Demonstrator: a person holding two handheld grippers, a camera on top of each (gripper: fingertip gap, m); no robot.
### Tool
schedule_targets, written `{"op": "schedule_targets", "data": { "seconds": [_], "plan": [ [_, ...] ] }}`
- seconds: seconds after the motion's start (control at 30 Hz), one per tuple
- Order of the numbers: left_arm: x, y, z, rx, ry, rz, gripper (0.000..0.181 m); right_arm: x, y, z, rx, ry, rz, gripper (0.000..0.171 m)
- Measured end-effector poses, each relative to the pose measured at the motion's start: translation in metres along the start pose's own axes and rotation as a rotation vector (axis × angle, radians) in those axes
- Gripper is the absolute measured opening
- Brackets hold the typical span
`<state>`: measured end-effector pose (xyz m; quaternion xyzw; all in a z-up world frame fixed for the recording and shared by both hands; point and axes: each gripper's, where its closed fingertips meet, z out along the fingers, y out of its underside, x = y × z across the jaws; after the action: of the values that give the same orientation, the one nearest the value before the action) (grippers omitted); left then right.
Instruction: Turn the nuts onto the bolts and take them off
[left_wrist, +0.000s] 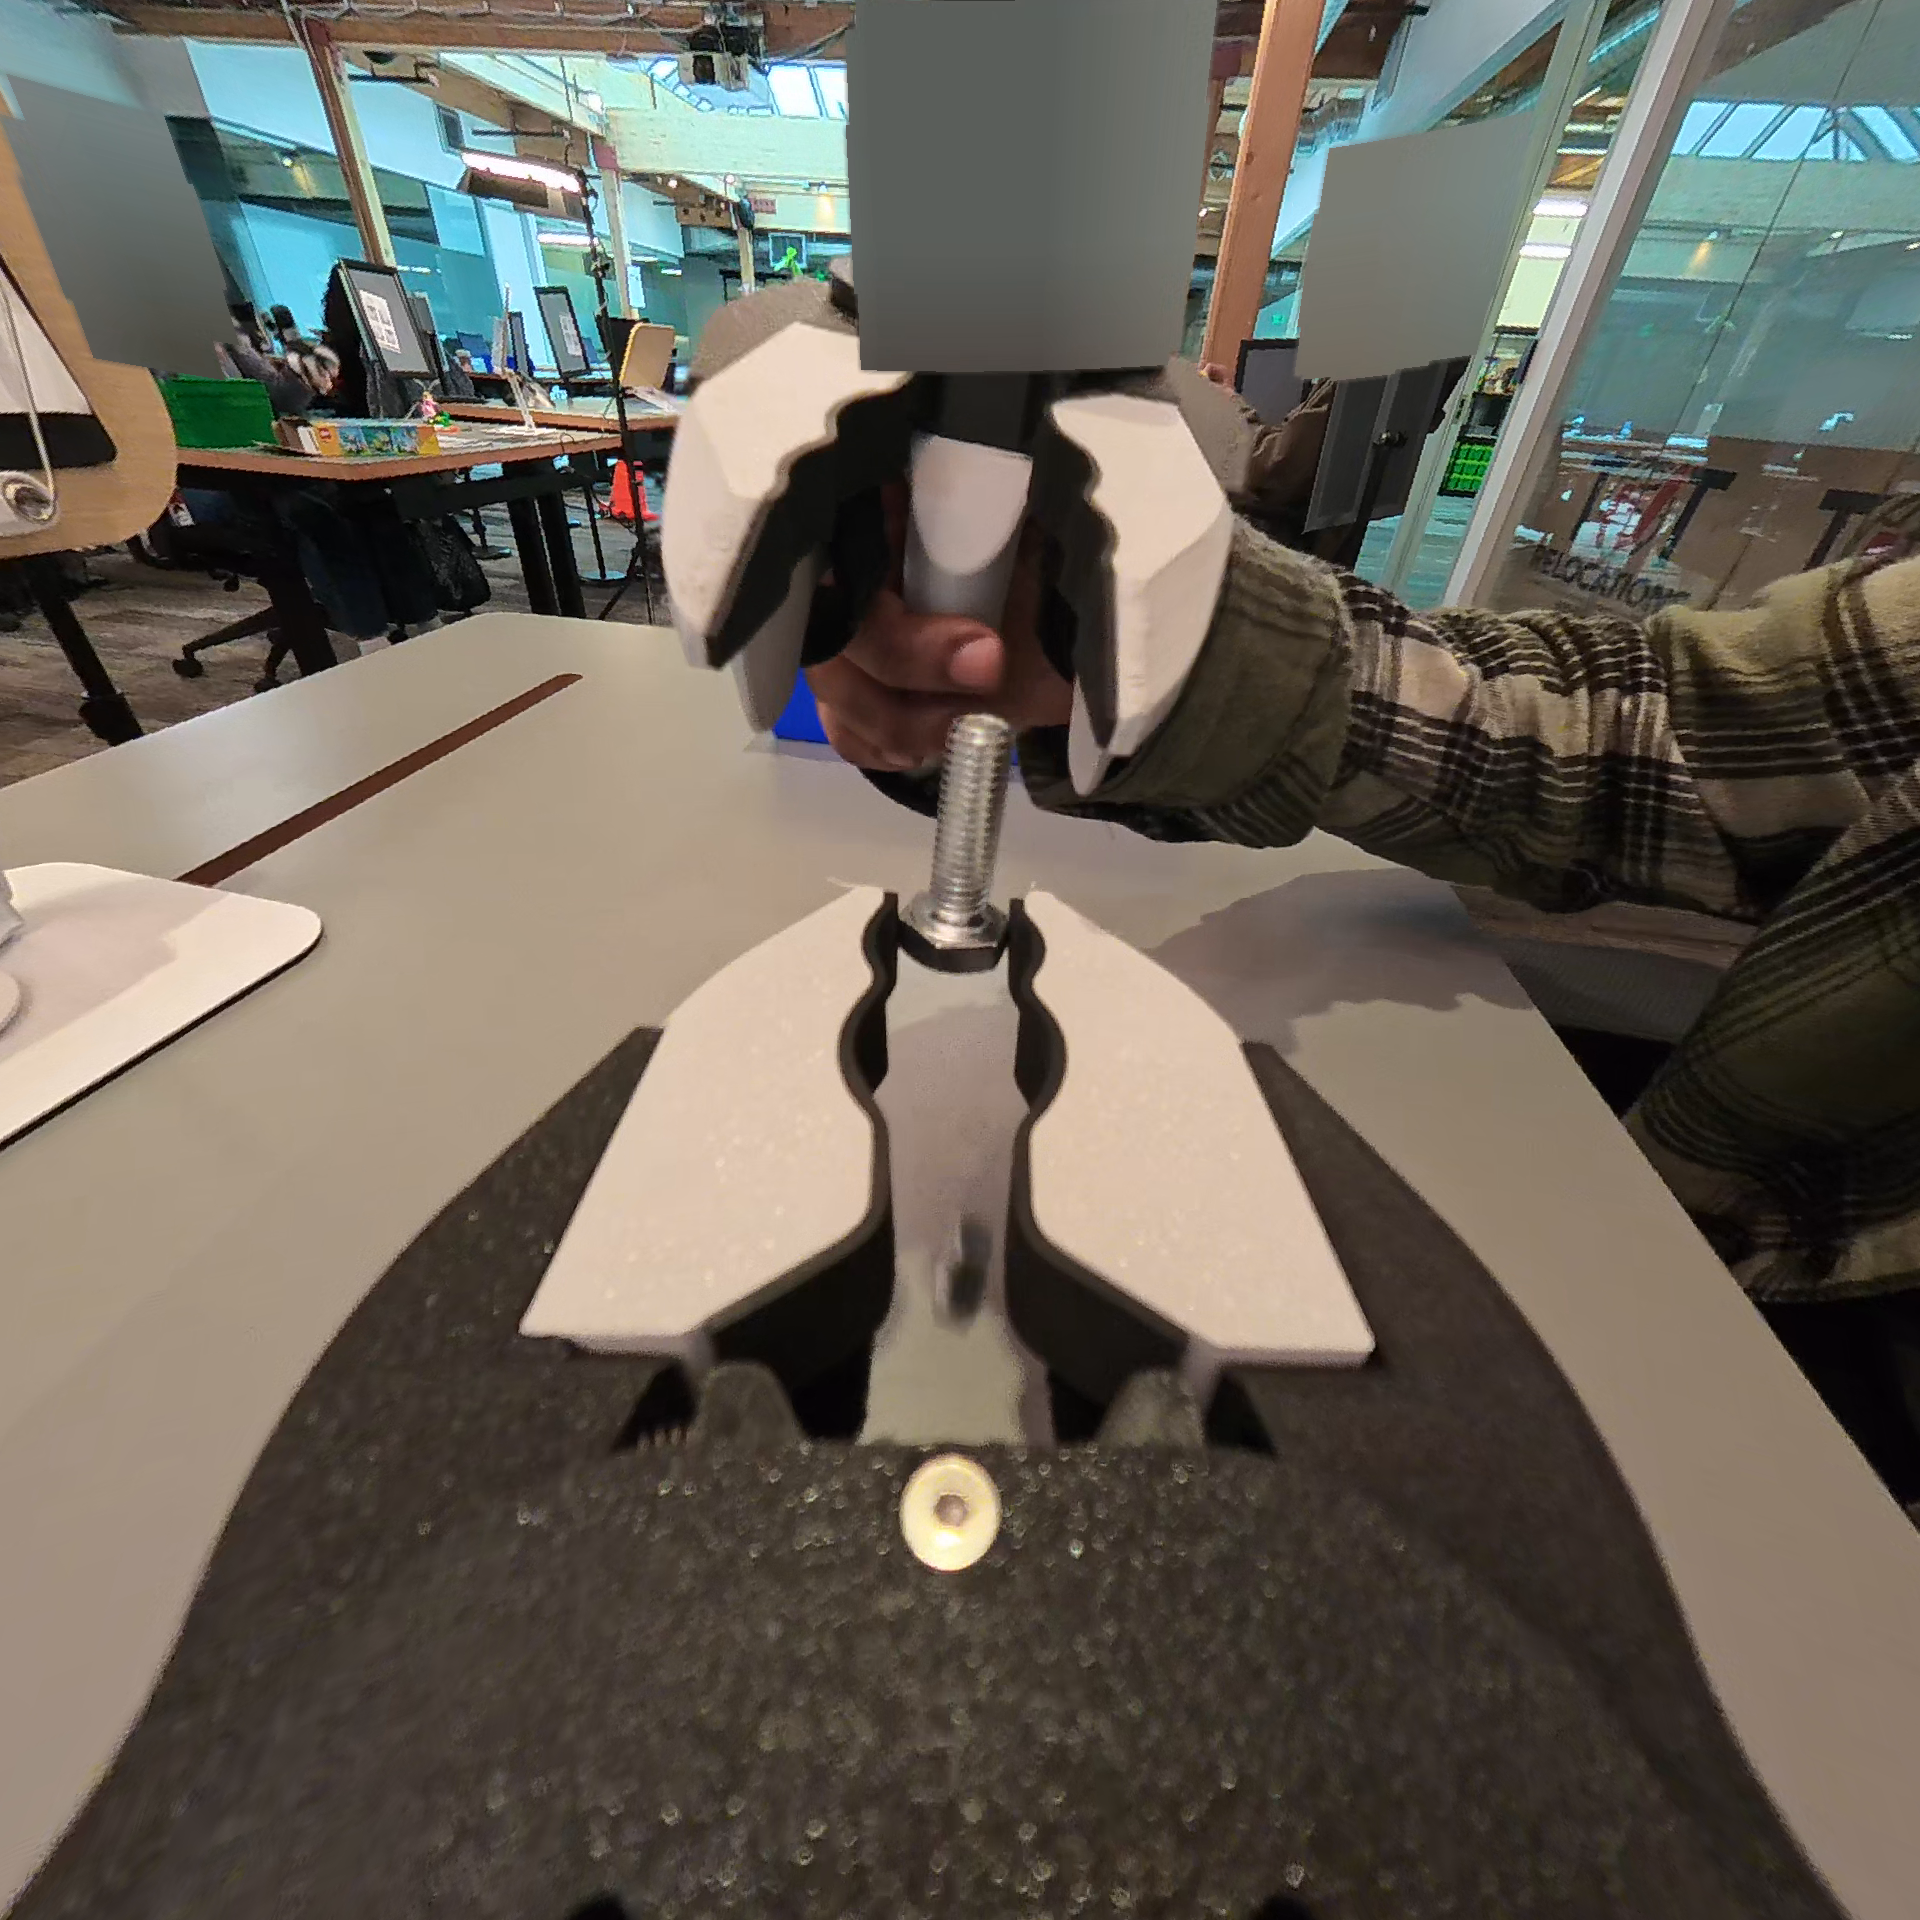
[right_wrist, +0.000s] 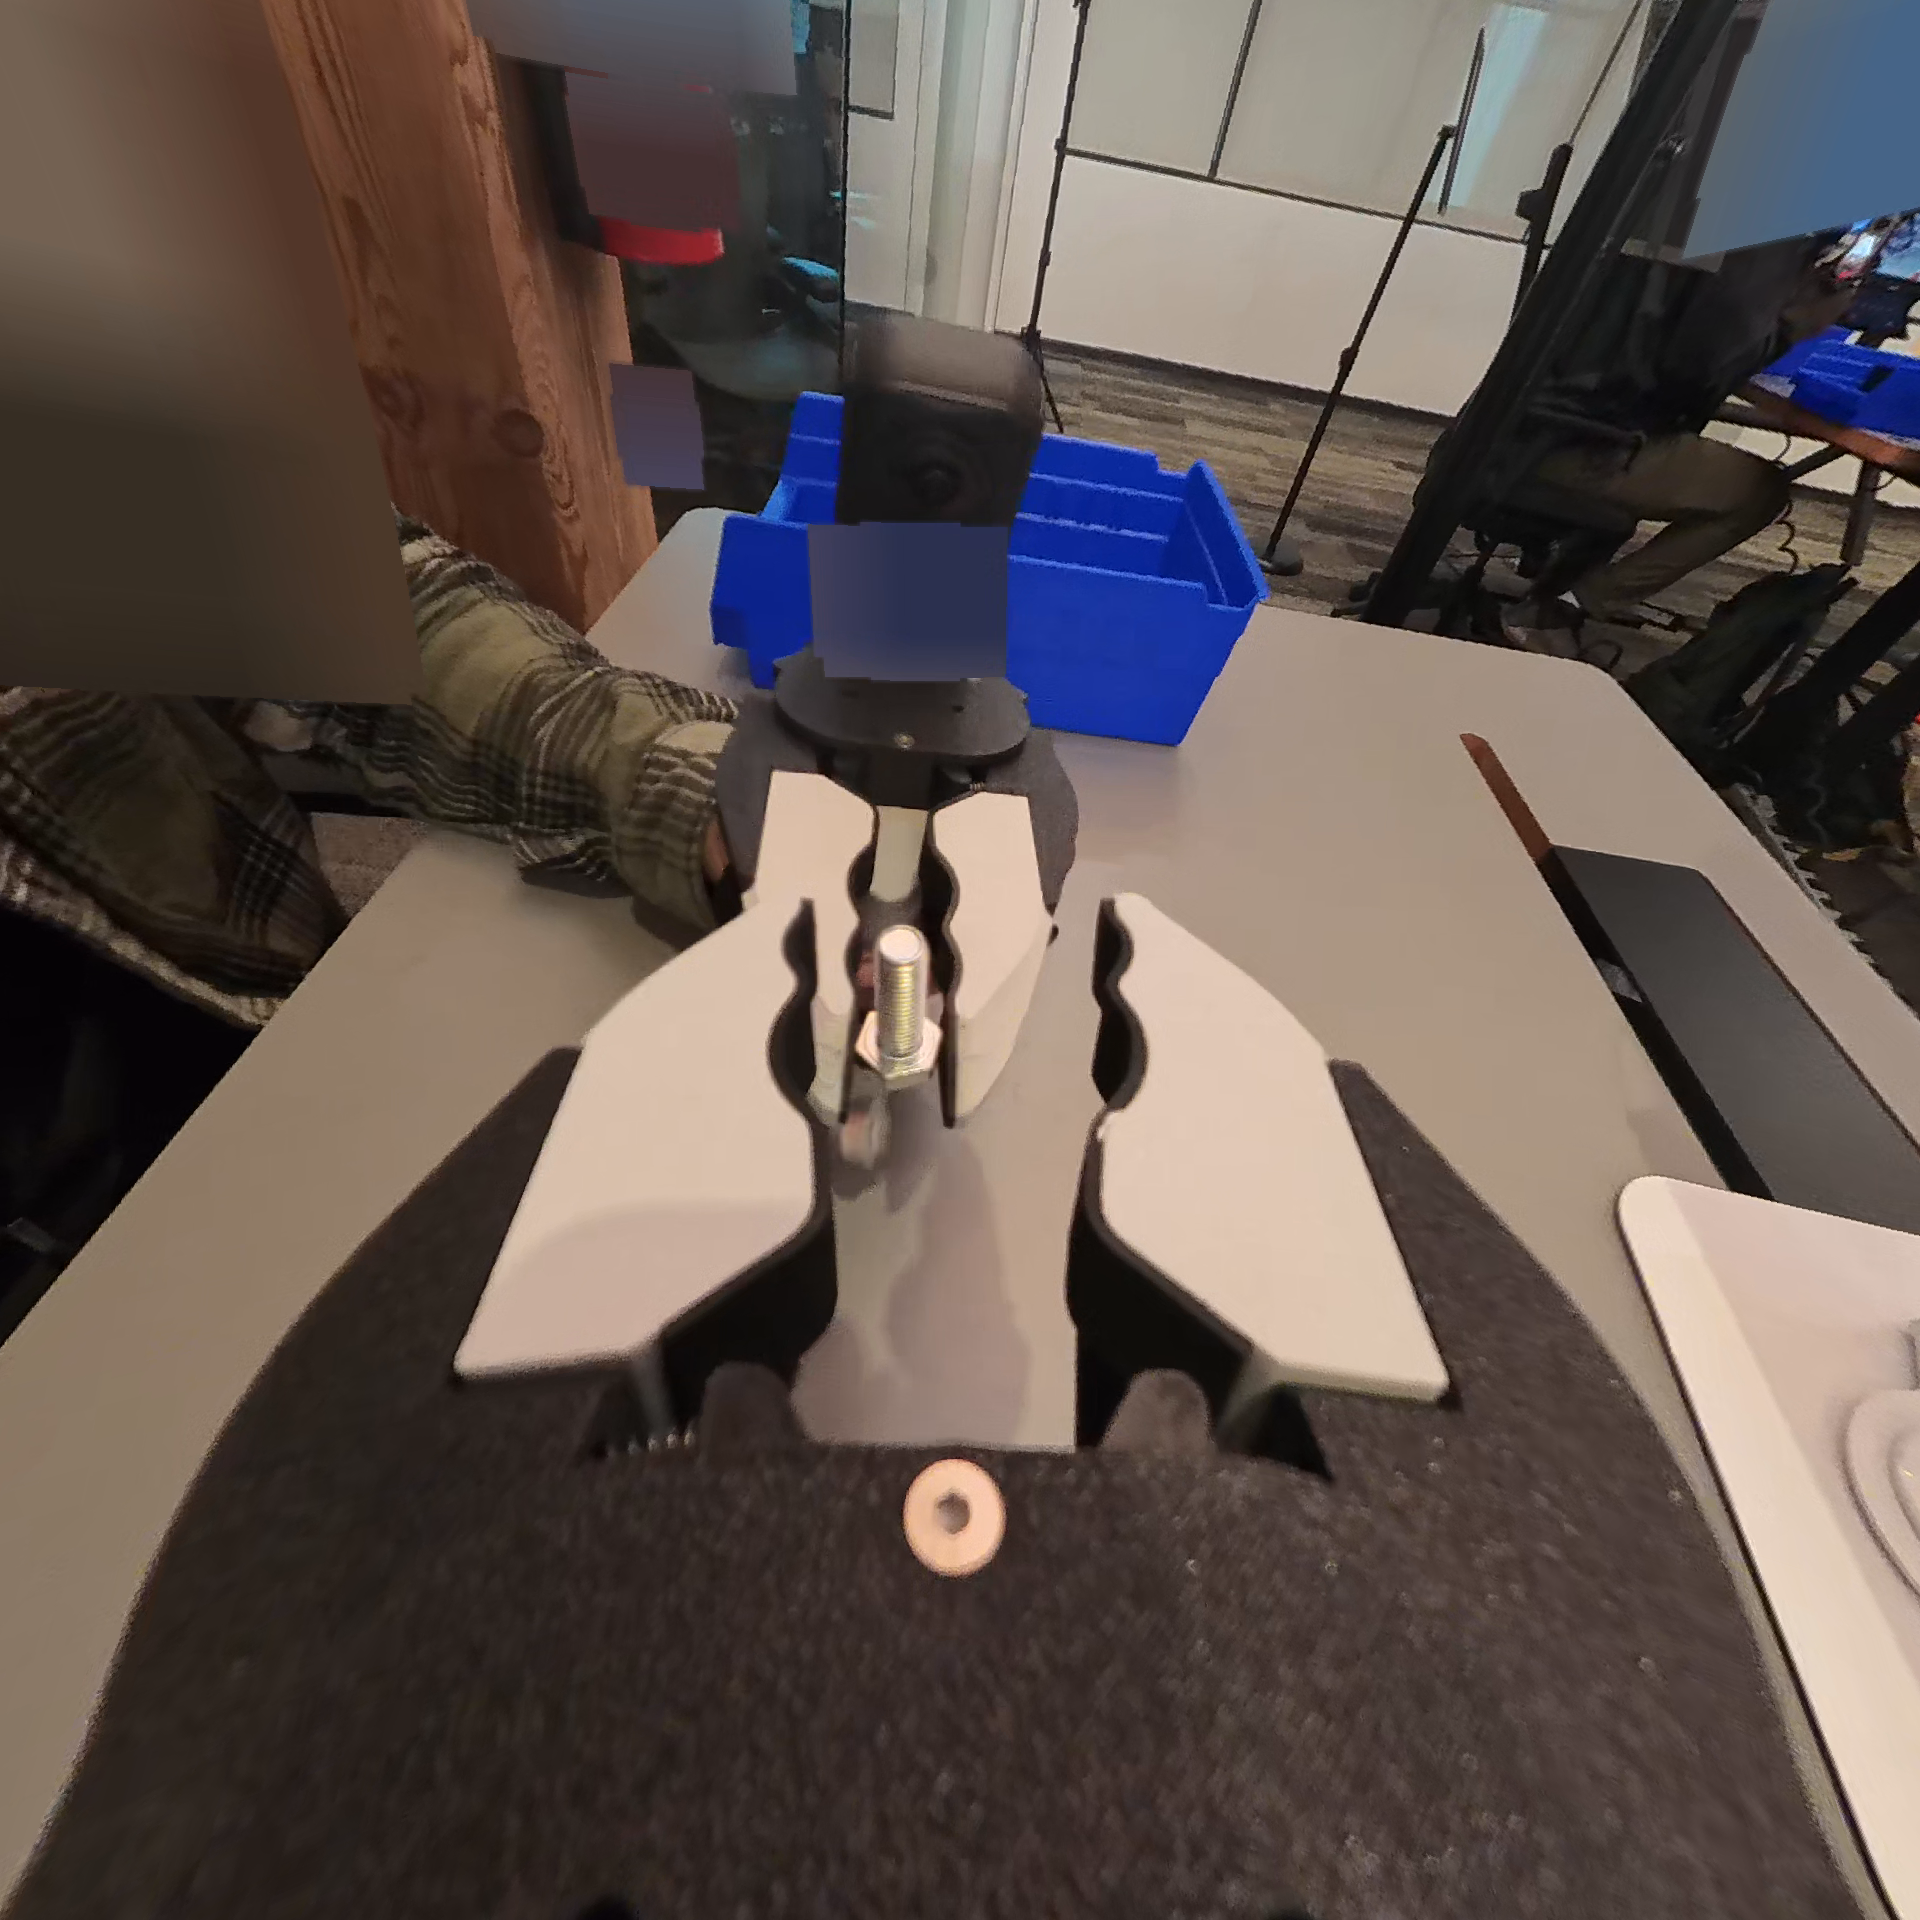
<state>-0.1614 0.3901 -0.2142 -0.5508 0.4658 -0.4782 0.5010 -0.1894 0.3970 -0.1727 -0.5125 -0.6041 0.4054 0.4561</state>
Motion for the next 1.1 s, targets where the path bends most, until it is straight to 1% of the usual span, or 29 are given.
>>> {"op": "schedule_targets", "data": {
  "seconds": [0.13,0.3,0.33,0.4,0.5,0.57,0.67,0.7,0.77,0.83,0.9,1.0,1.1],
  "plan": [
    [-0.011,0.010,0.000,-0.048,-0.063,-0.001,0.019,0.004,0.008,0.001,0.011,0.013,0.031,0.051],
    [-0.034,0.015,-0.010,-0.026,-0.146,-0.066,0.019,0.007,0.035,-0.003,0.059,0.059,0.128,0.050],
    [-0.038,0.016,-0.012,-0.021,-0.159,-0.078,0.019,0.010,0.042,-0.005,0.069,0.089,0.142,0.050],
    [-0.046,0.017,-0.016,-0.002,-0.196,-0.104,0.019,0.019,0.047,-0.012,0.149,0.184,0.184,0.050],
    [-0.053,0.010,-0.023,0.058,-0.223,-0.142,0.019,0.037,0.051,-0.031,0.313,0.382,0.231,0.043],
    [-0.056,0.006,-0.026,0.087,-0.226,-0.157,0.020,0.050,0.054,-0.045,0.360,0.494,0.237,0.043],
    [-0.055,0.002,-0.026,0.100,-0.216,-0.153,0.020,0.062,0.054,-0.061,0.352,0.601,0.161,0.038],
    [-0.054,0.001,-0.025,0.099,-0.209,-0.149,0.020,0.063,0.055,-0.062,0.357,0.604,0.142,0.035],
    [-0.052,0.001,-0.023,0.088,-0.203,-0.137,0.020,0.066,0.059,-0.059,0.356,0.583,0.169,0.036],
    [-0.049,0.002,-0.021,0.078,-0.188,-0.130,0.020,0.065,0.059,-0.057,0.324,0.538,0.167,0.037],
    [-0.045,0.002,-0.020,0.073,-0.176,-0.121,0.020,0.058,0.050,-0.068,0.239,0.478,0.139,0.038],
    [-0.040,0.002,-0.020,0.053,-0.157,-0.099,0.020,0.028,0.056,-0.095,-0.020,0.359,0.164,0.039],
    [-0.036,-0.001,-0.019,0.047,-0.141,-0.088,0.020,-0.027,0.089,-0.129,-0.326,0.279,0.184,0.034]
  ]
}}
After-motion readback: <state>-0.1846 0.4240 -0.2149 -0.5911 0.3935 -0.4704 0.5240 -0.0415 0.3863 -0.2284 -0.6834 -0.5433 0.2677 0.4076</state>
